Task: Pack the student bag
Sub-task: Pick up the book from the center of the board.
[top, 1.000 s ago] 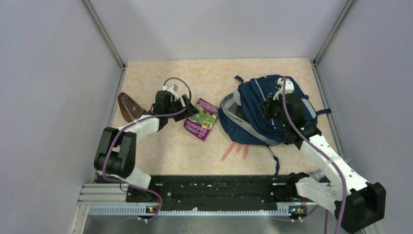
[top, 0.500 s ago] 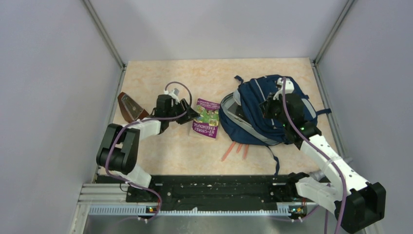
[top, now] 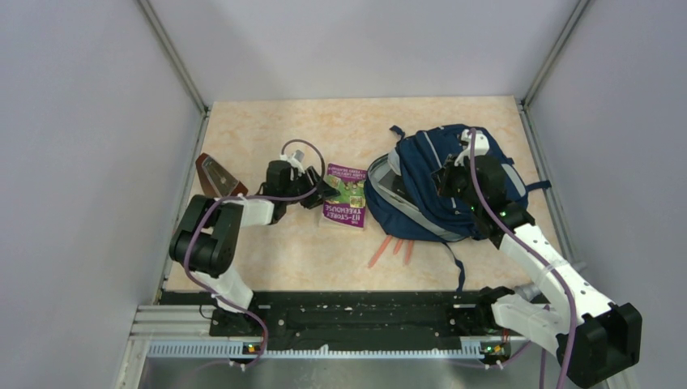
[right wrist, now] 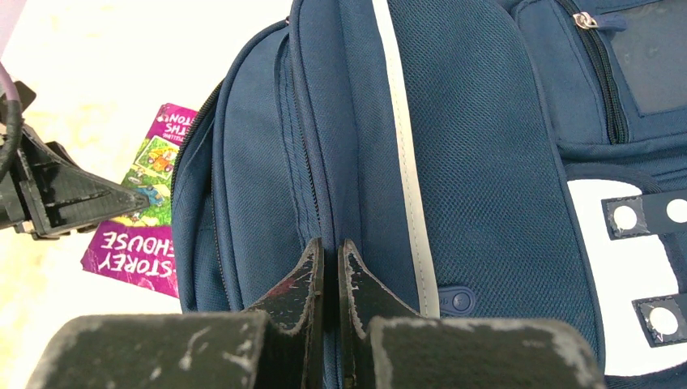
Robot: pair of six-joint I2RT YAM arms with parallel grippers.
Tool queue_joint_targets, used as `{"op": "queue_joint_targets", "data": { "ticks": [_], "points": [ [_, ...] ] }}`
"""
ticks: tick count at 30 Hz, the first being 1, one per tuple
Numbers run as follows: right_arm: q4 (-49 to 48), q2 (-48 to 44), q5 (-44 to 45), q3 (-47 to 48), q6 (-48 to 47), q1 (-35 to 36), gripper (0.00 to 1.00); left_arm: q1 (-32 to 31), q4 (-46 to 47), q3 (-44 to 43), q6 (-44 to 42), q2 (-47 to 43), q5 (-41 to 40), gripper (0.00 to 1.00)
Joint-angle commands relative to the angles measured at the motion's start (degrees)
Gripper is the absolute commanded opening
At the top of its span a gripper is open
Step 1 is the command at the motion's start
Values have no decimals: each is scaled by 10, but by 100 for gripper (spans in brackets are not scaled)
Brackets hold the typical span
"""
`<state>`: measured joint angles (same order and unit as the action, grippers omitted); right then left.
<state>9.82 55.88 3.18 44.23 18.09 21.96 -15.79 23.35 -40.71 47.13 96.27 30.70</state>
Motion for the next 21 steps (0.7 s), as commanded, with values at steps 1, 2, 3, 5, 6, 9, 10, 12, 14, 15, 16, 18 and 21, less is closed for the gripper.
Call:
{"op": "queue_joint_targets", "data": {
  "ticks": [1,2,3,5,6,9,10,12,14,15,16,18,21],
  "points": [
    [-51,-13,-17,12,12,1,0,-9,66,-9,24,16,26,45],
    [-50,-12,-16,12,12,1,0,-9,66,-10,24,17,26,41],
    [-49,-12,-15,13,11,2,0,-9,65,-11,24,13,24,36],
    [-45,-14,-12,14,10,1,0,-9,60,-9,18,1,18,25],
    [-44,-15,-10,14,9,1,0,-9,53,-8,15,-7,14,18],
    [-41,-16,-2,12,7,1,0,-9,31,-4,3,-44,1,0],
    [-40,-17,-1,12,8,1,0,-9,23,0,-1,-61,-3,0],
    [-39,-18,-2,12,7,1,3,-8,10,4,-6,-95,-9,0],
    [-35,-19,-3,13,8,1,13,-9,-10,7,-15,-135,-20,0],
    [-33,-20,-3,14,8,1,20,-9,-23,10,-21,-158,-26,0],
    [-31,-21,-3,15,8,1,28,-9,-34,12,-29,-180,-34,0],
    [-26,-28,0,19,7,2,49,-9,-53,20,-43,-232,-46,0],
    [-23,-42,6,22,8,1,76,-9,-78,30,-68,-312,-57,0]
  ]
}}
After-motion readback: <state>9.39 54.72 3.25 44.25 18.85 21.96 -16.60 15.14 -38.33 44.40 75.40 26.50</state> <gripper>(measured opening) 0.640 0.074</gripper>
